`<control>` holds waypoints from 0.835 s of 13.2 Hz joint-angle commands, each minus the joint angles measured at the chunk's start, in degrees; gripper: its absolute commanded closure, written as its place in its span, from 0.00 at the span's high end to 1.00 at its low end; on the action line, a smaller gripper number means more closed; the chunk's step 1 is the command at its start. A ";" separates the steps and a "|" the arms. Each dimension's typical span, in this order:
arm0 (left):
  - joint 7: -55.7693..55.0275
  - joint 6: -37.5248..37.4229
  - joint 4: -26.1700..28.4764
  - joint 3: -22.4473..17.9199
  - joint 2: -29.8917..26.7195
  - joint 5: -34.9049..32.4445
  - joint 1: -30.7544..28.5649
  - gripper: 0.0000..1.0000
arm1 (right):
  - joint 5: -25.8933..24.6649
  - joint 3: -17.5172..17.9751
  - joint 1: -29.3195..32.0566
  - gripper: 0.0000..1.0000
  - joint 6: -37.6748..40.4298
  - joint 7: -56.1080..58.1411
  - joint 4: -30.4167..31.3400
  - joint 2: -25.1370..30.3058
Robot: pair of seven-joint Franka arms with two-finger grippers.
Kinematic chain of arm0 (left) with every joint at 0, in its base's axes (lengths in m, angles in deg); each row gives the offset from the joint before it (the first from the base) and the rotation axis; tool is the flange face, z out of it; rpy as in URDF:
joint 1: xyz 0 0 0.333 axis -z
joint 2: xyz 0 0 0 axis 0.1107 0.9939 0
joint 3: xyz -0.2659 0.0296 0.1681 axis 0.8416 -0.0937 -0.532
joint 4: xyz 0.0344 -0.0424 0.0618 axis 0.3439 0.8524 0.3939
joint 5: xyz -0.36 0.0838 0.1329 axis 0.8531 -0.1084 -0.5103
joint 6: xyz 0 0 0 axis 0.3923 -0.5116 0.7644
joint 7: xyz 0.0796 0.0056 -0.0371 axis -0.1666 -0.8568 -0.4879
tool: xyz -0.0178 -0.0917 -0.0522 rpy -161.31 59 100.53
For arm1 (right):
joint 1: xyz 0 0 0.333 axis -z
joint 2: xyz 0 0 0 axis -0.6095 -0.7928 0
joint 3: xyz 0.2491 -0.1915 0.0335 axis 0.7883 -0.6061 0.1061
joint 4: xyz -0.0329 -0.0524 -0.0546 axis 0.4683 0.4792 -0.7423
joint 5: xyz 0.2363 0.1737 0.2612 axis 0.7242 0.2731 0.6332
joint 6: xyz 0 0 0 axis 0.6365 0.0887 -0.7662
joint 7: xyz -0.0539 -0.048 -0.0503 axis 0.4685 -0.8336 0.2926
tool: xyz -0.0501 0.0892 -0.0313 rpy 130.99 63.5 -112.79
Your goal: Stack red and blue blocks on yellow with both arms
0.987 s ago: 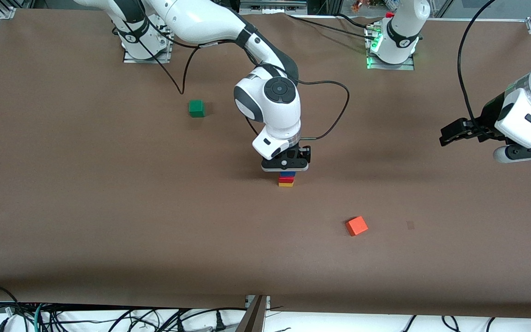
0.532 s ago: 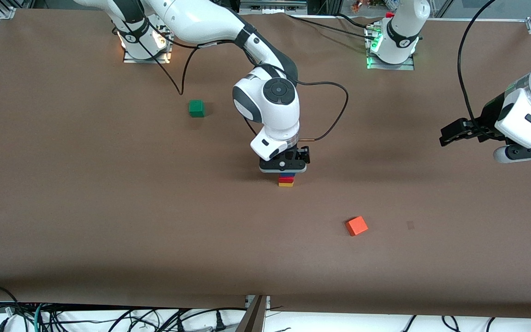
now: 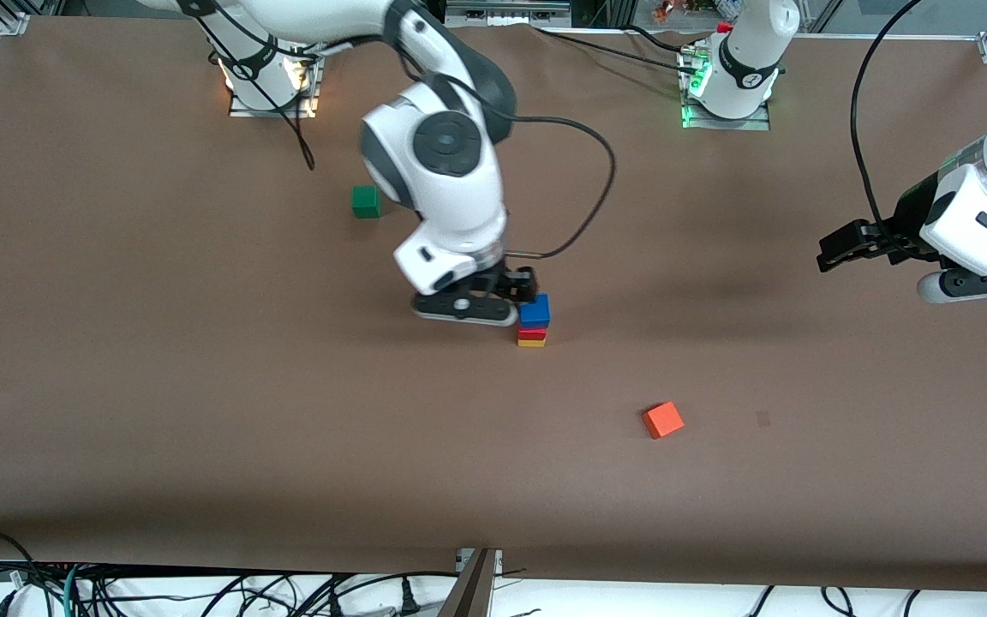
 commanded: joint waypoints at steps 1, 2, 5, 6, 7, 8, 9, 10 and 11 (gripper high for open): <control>0.87 -0.38 -1.61 -0.10 0.70 -1.00 0.34 1.00 | 6.20 0.67 6.58 1.00 7.47 5.70 4.03 6.58; 0.87 -0.47 -1.61 -0.10 0.70 -1.00 0.34 1.00 | 8.67 0.67 8.69 1.00 9.06 6.58 5.26 8.34; 0.87 -0.47 -1.61 -0.10 0.70 -1.00 0.34 1.00 | 8.95 -2.56 10.65 1.00 11.45 14.98 14.81 16.50; 0.87 -0.47 -1.61 -0.10 0.70 -1.00 0.34 1.00 | 9.13 -5.19 10.65 1.00 11.54 18.95 18.50 19.49; 0.87 -0.47 -1.61 -0.10 0.70 -1.00 0.34 1.00 | 9.04 -7.39 10.65 1.00 12.41 23.60 21.67 22.65; 0.87 -0.38 -1.61 -0.10 0.70 -1.00 0.34 1.00 | 8.78 -9.41 10.65 1.00 14.16 28.52 23.53 25.12; 0.87 -0.47 -1.61 -0.10 0.70 -1.00 0.34 1.00 | 8.43 -10.83 10.56 1.00 16.27 30.83 24.16 26.88; 0.87 -0.38 -1.61 -0.10 0.70 -1.00 0.34 1.00 | 7.91 -11.80 10.56 1.00 18.38 31.63 24.17 28.03; 0.87 -0.38 -1.61 -0.10 0.70 -1.00 0.34 1.00 | 6.25 -12.24 10.56 1.00 19.79 32.25 24.43 29.17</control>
